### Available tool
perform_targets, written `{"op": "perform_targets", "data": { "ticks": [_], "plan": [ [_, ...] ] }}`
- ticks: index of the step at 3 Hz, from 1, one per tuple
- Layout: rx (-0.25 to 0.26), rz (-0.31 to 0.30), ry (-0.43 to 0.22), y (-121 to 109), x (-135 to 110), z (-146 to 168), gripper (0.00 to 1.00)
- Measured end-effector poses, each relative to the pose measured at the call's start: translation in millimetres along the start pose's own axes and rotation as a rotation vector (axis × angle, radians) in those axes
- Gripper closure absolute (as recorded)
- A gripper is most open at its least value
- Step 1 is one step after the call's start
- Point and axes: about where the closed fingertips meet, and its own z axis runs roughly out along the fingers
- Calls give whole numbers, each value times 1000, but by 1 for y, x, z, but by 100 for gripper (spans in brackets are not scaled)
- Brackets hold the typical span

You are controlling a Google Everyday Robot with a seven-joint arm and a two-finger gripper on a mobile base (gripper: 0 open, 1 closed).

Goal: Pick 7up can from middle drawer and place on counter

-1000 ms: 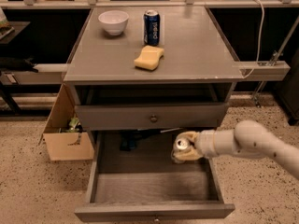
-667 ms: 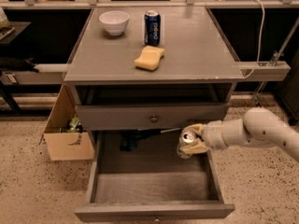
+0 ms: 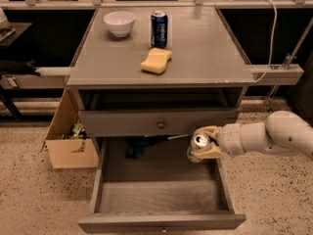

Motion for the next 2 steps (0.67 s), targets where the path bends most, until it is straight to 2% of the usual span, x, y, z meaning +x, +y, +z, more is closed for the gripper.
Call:
{"op": "perform_targets", "data": {
  "ticks": [1,2],
  "plan": [
    [73,-82,-49,6,-55,-53,100],
    [159,-179,-55,12,-121,-127,100]
  ]
}}
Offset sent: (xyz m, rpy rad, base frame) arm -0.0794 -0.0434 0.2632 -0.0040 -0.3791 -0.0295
